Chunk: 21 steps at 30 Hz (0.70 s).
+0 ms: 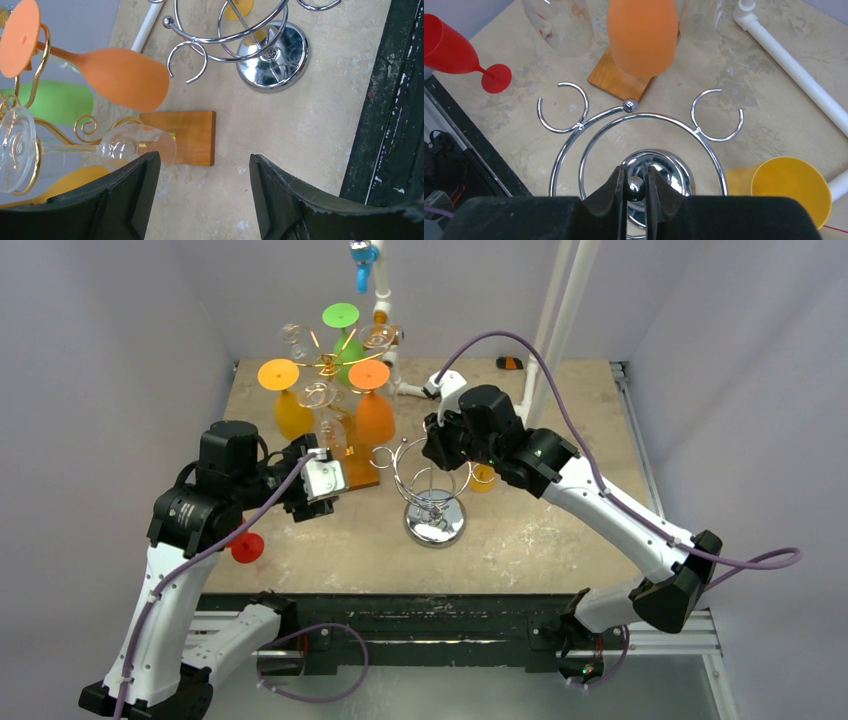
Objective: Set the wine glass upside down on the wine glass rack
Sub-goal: Place the wine rack at the center of the board.
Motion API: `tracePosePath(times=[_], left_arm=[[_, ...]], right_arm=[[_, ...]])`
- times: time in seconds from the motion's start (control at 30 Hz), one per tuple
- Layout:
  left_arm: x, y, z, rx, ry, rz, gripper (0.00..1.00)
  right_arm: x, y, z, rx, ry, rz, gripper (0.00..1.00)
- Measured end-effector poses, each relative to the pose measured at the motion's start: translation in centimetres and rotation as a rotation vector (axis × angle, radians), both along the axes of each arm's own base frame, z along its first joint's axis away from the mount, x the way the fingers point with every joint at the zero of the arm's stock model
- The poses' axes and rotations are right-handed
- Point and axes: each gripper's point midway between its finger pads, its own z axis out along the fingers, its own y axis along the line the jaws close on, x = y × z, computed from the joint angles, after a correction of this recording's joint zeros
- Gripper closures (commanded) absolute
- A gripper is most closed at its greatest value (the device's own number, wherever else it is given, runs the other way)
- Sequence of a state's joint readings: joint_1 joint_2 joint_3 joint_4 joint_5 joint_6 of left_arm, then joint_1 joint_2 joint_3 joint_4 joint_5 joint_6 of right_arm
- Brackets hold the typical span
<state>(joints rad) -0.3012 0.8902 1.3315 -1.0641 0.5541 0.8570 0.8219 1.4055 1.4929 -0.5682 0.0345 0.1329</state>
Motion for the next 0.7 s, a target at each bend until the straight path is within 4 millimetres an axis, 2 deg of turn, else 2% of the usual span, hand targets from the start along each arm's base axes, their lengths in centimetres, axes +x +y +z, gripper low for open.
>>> tracePosePath(times=[0.03, 0.1, 0.23, 0.27, 0.33, 0.43, 0.5, 0.57, 0.6, 0.63, 0.7], left_arm=[[0.0, 0.0, 0.0, 0.0, 0.0, 0.0, 0.3], [0.0, 0.0, 0.0, 0.0, 0.001, 0.0, 0.3], [0.0, 0.0, 0.0, 0.0, 0.001, 0.0, 0.29], [0.0, 0.0, 0.0, 0.0, 0.001, 0.0, 0.29], [0.0, 0.0, 0.0, 0.0, 0.001, 0.0, 0.29], [-0.1, 0.0, -0.1, 0.001, 0.005, 0.0, 0.29], [-0.1, 0.0, -0.2, 0.003, 0.009, 0.0, 0.29], [-0.2, 0.0, -0.2, 0.003, 0.011, 0.0, 0.29], [-0.2, 0.0, -0.2, 0.003, 0.012, 0.0, 0.29], [-0.2, 0.1, -0.2, 0.004, 0.013, 0.0, 0.29], [-0.2, 0.1, -0.3, 0.005, 0.016, 0.0, 0.29]], right_arm=[[0.0, -0.1, 0.0, -0.003, -0.003, 0.002, 0.97], [0.0, -0.1, 0.0, -0.01, -0.008, 0.008, 0.7], [0.1, 0.0, 0.3, -0.004, -0.019, 0.009, 0.38], [0.2, 0.1, 0.6, 0.006, -0.029, 0.01, 0.31], [0.3, 0.1, 1.3, 0.026, -0.046, 0.005, 0.26], [0.3, -0.6, 2.6, 0.047, -0.075, -0.021, 0.3], [0.1, -1.4, 4.0, 0.076, -0.101, -0.047, 0.38], [-0.1, -2.5, 6.1, 0.123, -0.14, -0.085, 0.55], [-0.2, -3.1, 7.1, 0.145, -0.158, -0.105, 0.67], [-0.3, -4.0, 8.2, 0.173, -0.18, -0.135, 0.83], [-0.1, -6.5, 10.3, 0.232, -0.221, -0.218, 0.95]])
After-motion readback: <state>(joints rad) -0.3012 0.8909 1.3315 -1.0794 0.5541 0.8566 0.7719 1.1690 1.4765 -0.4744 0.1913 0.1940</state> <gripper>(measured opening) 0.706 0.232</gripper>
